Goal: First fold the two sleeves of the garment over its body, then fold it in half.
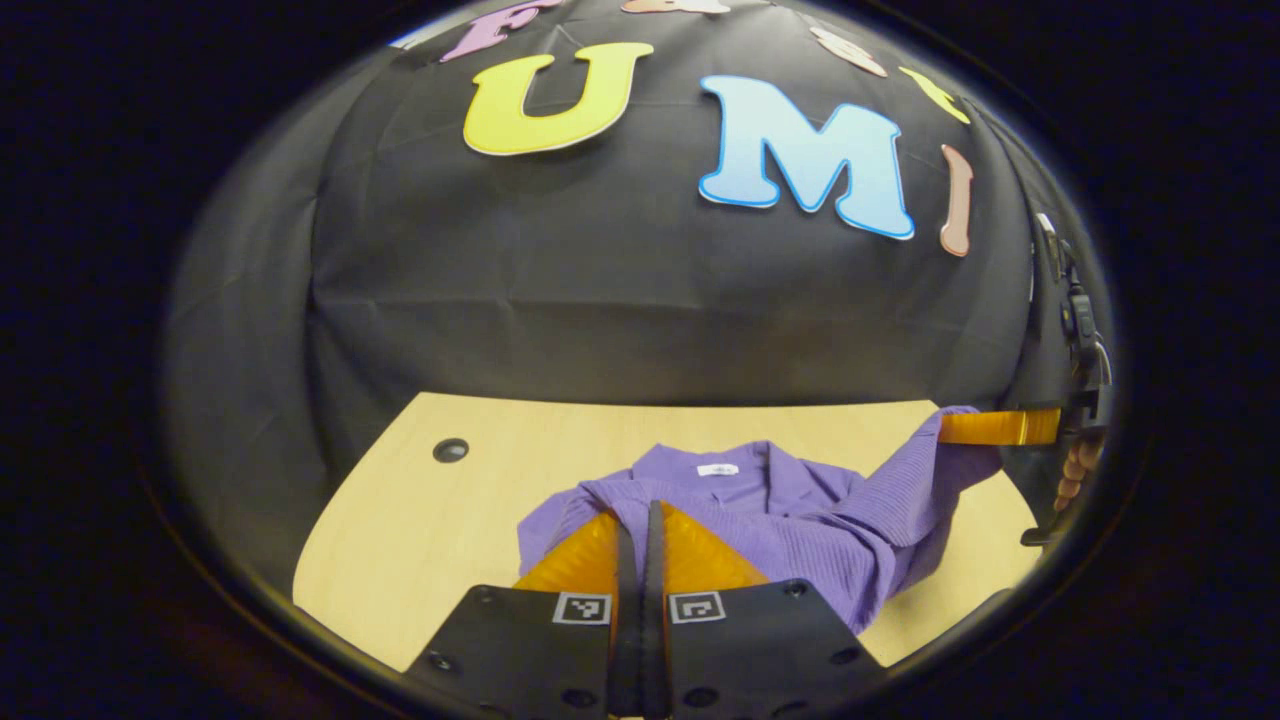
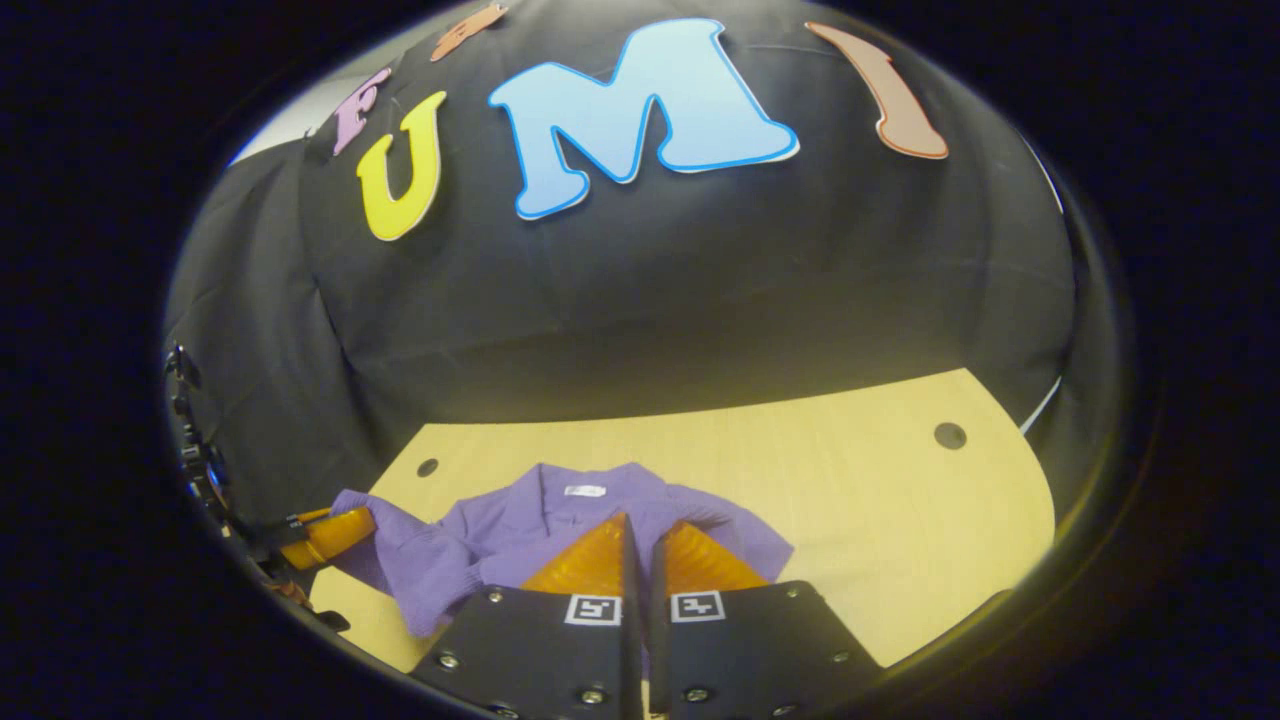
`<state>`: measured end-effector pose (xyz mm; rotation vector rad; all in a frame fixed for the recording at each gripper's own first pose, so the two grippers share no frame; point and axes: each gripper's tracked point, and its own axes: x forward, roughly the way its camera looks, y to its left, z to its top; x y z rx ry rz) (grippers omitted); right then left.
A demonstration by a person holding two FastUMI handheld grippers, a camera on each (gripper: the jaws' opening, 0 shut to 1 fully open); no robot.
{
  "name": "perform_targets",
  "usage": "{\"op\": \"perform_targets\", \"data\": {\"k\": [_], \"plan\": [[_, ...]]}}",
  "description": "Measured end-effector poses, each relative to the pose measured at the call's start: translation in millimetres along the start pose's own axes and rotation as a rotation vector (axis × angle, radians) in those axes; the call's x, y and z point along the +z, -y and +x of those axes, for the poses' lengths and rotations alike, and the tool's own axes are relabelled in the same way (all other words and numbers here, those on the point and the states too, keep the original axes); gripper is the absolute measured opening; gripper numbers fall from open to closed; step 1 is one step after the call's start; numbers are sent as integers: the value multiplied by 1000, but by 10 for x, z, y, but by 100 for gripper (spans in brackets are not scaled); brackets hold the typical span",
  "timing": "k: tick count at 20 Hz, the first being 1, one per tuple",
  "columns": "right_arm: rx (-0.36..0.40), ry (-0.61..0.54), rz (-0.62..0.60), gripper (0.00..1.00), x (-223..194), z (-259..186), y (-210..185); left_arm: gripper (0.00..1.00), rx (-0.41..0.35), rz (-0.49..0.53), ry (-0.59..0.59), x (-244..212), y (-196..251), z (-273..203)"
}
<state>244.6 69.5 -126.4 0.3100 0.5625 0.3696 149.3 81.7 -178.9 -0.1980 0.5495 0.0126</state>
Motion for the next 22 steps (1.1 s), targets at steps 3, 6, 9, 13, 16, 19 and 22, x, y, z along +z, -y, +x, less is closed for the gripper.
{"op": "perform_targets", "data": {"k": [3,6,9,13,16,19,22], "plan": [[-15,2,-34,4,139,293,69,6,28,-5,14,140,-88,378],[-40,7,-93,3,234,521,113,7,36,19,21,296,-86,680],[-65,6,-101,4,277,675,128,7,52,80,27,339,-49,885],[-125,-25,-136,5,158,810,245,11,81,103,9,235,-53,1042],[-141,-56,-200,7,40,775,198,20,101,105,-33,111,-68,1045],[-154,-48,-264,22,26,679,99,51,86,100,-22,134,-33,942],[-181,-17,-316,63,81,522,37,86,68,86,1,195,-13,780]]}}
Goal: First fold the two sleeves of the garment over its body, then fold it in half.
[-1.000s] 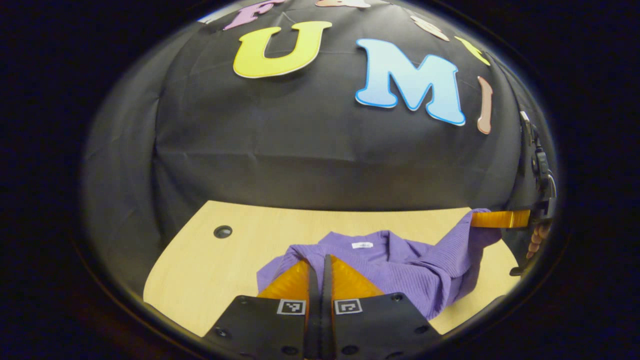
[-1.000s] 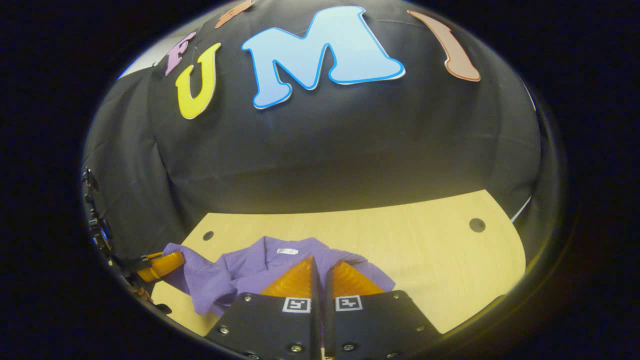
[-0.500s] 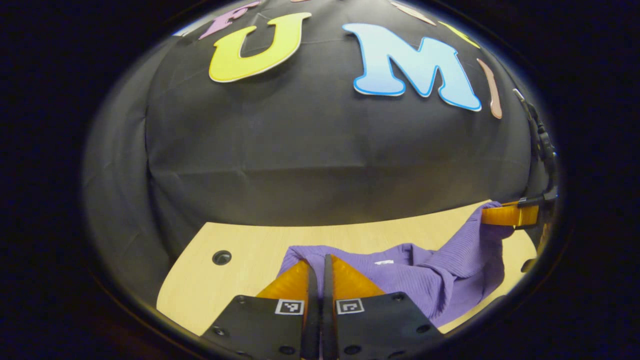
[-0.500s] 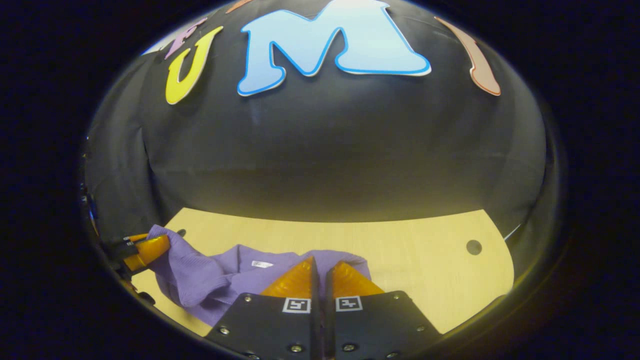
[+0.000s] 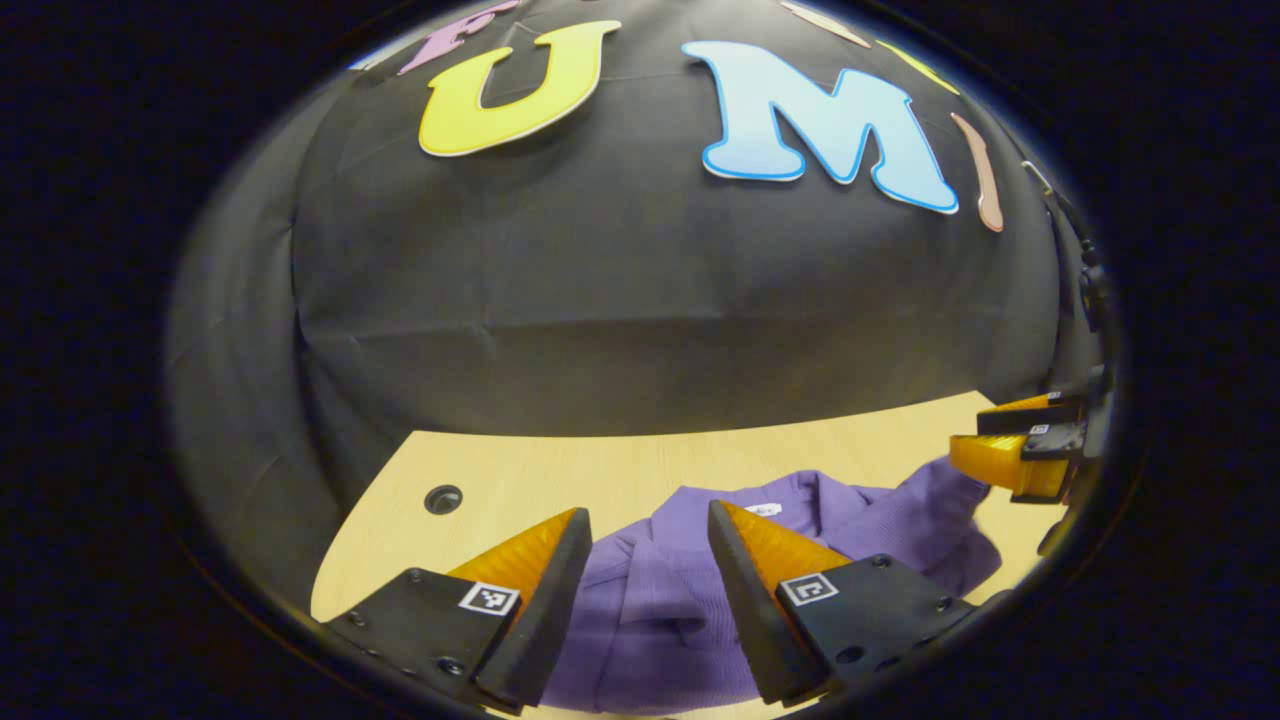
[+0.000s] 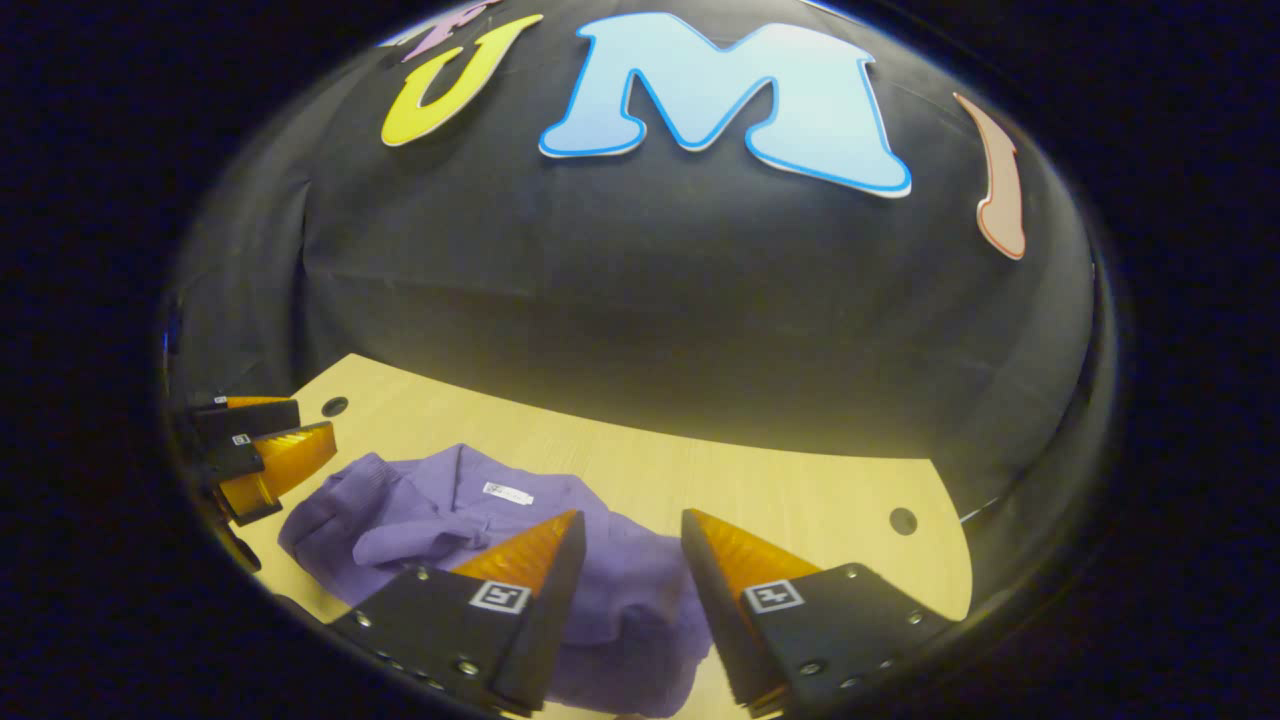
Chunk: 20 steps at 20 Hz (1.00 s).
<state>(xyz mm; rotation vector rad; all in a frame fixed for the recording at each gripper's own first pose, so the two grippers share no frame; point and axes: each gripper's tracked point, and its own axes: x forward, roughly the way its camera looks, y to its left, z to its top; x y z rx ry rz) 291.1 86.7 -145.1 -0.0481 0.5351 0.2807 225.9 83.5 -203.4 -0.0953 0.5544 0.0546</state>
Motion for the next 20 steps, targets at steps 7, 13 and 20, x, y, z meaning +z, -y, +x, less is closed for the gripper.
{"op": "perform_targets", "data": {"k": [7,13,20], "plan": [[-61,98,14,82,225,-580,84,90,-12,-2,101,311,-3,-511],[-112,251,46,81,524,-1373,134,93,-36,5,228,676,103,-1232],[-161,420,72,82,664,-2306,185,93,-52,33,363,895,348,-2109]]}}
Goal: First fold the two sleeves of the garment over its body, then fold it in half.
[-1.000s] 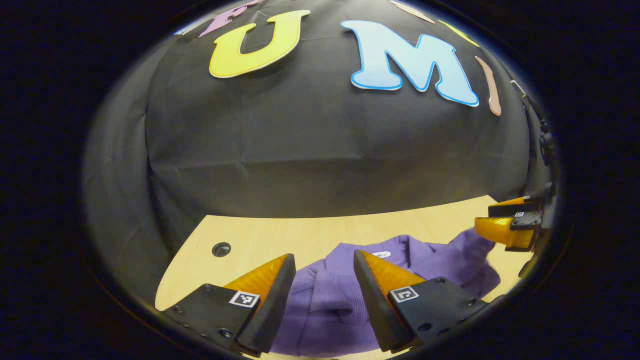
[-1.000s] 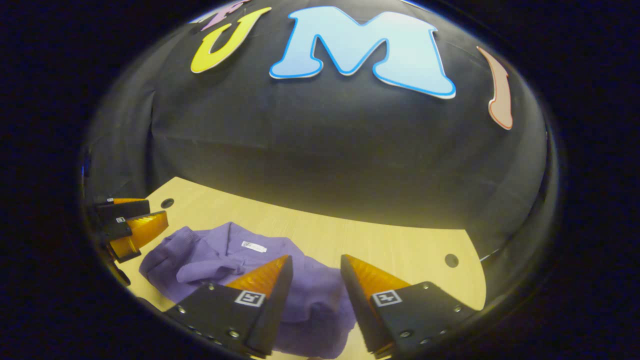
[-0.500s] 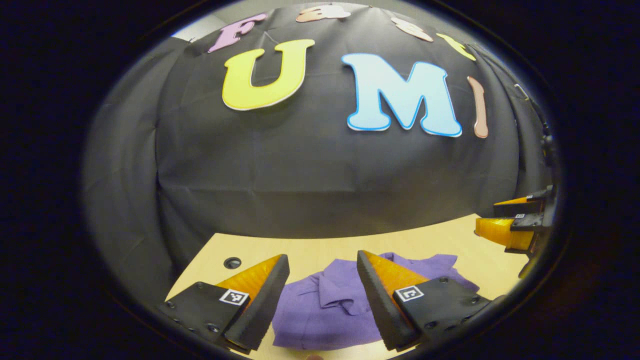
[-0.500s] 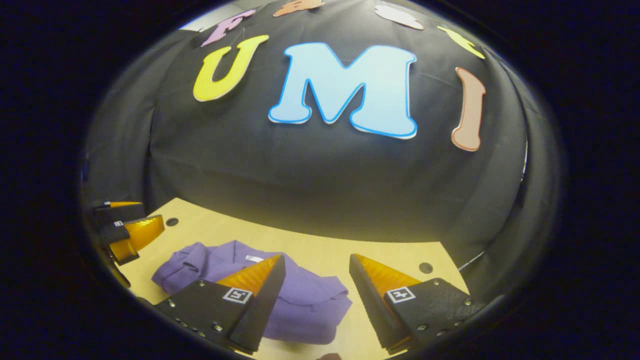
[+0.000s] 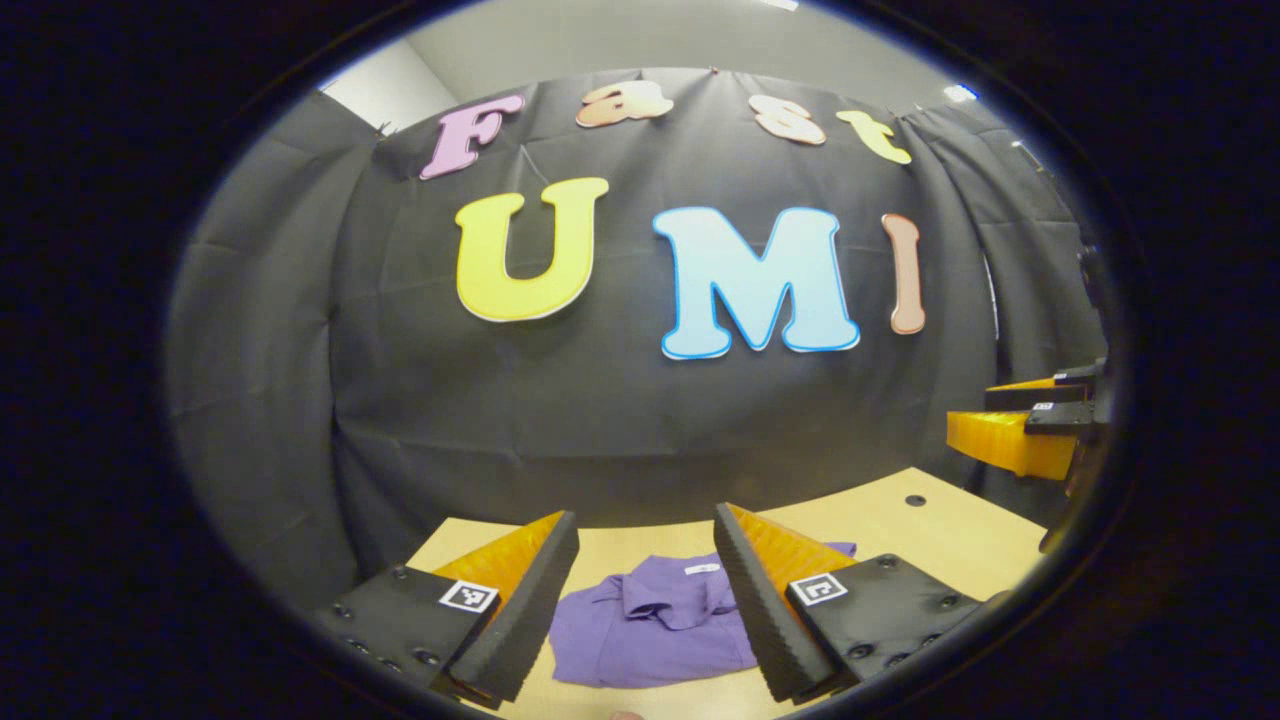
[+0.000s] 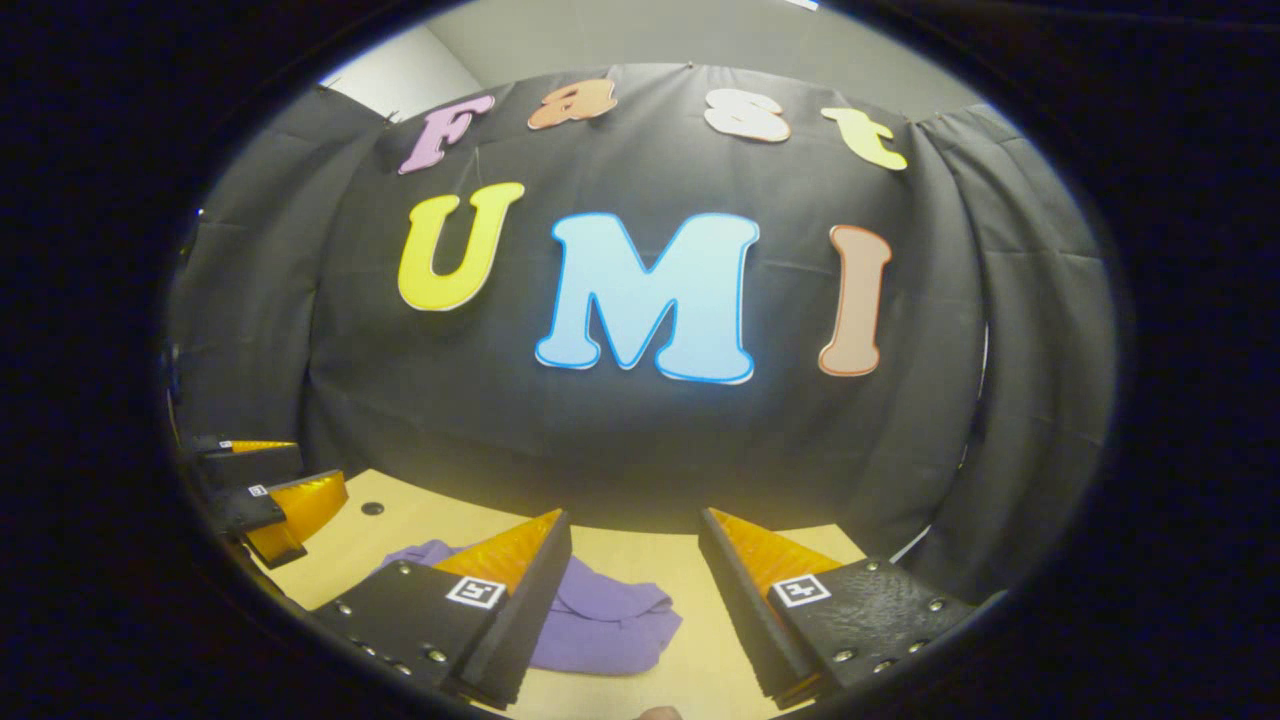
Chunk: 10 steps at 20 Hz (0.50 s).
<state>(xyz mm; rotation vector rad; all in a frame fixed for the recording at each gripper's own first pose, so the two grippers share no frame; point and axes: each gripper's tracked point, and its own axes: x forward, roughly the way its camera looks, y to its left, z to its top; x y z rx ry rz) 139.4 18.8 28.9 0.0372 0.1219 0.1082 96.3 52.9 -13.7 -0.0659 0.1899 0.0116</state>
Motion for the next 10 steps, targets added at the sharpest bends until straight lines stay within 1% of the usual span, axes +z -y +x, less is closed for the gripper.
{"op": "perform_targets", "data": {"k": [3,7,10], "plan": [[-14,29,-37,82,40,-234,76,93,0,-22,30,102,123,-231],[3,50,-60,82,-4,-461,72,93,24,-28,75,243,234,-449],[13,55,-60,82,-53,-560,61,93,45,-26,84,248,274,-609]]}}
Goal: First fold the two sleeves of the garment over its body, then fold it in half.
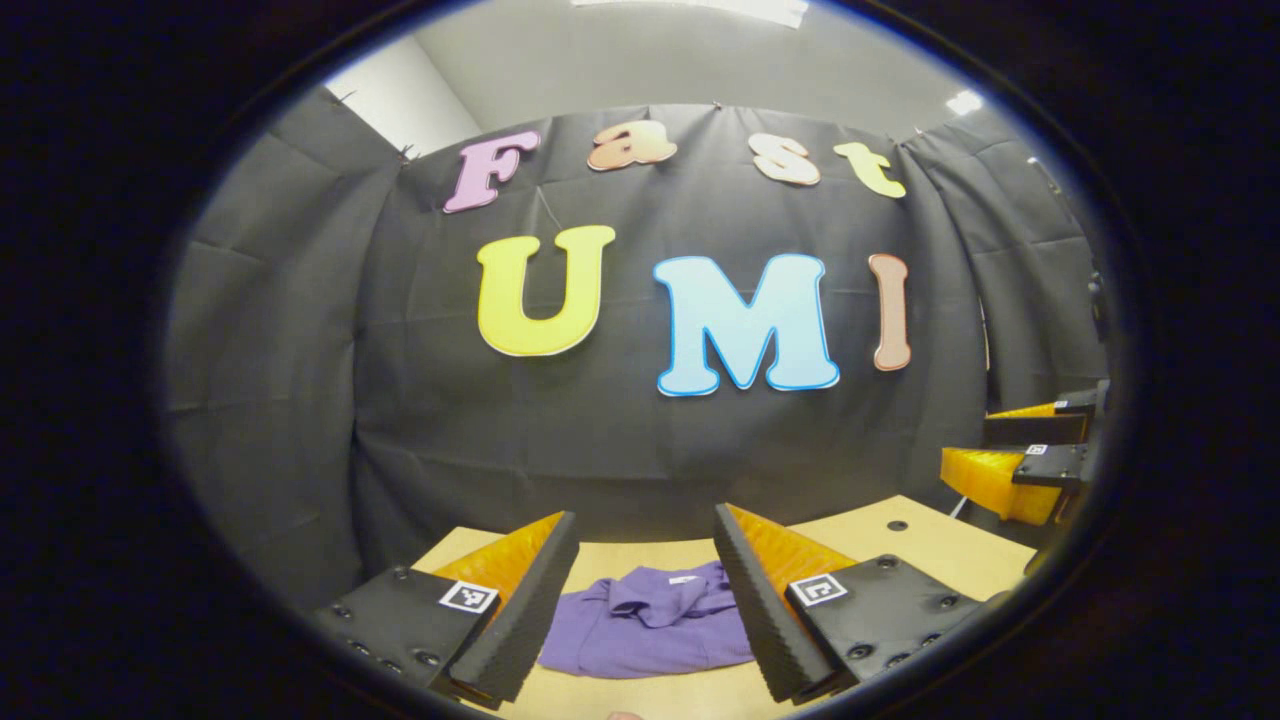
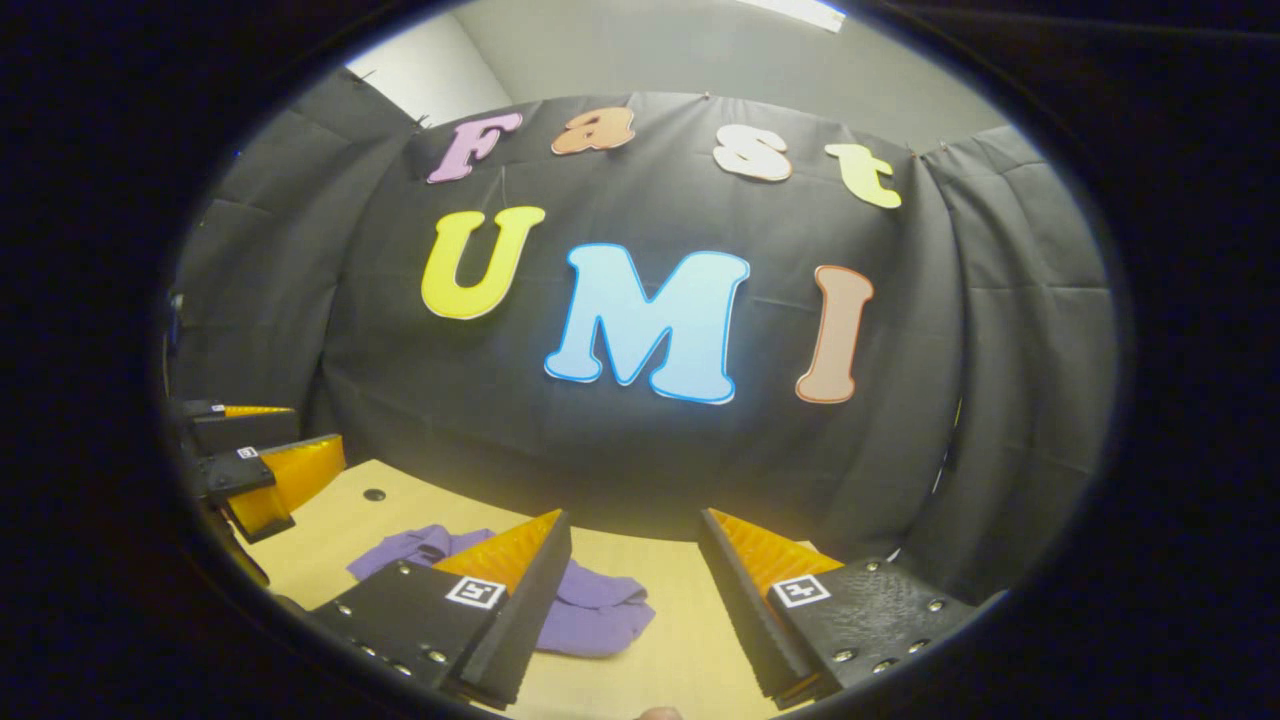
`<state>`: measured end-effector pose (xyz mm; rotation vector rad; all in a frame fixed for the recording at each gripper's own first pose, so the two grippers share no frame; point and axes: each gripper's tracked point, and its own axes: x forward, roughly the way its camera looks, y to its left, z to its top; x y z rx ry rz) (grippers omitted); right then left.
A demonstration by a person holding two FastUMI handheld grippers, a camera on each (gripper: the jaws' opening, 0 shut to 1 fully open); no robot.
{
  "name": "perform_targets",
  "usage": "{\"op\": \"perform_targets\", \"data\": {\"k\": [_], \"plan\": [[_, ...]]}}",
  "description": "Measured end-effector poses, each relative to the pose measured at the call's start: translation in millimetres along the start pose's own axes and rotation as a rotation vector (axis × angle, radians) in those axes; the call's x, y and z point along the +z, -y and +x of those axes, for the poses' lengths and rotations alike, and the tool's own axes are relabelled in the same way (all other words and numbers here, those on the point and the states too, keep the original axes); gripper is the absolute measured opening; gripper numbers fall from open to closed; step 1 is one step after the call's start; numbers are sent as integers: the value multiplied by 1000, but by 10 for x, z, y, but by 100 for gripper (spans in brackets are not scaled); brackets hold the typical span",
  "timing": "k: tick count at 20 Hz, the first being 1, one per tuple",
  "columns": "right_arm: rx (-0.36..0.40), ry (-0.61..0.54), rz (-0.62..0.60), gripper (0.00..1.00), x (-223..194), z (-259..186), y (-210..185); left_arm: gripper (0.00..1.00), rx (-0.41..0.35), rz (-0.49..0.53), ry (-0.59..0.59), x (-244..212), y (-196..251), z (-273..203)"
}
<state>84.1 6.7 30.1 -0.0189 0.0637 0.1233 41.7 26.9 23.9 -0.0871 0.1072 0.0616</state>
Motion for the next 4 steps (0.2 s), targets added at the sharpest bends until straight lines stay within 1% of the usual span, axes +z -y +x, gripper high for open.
{"op": "perform_targets", "data": {"k": [2,4], "plan": [[-1,-1,-1,82,-21,-34,-4,93,-1,-4,4,28,22,-49],[-19,0,11,82,-9,-87,30,93,-6,6,2,60,22,-113]]}}
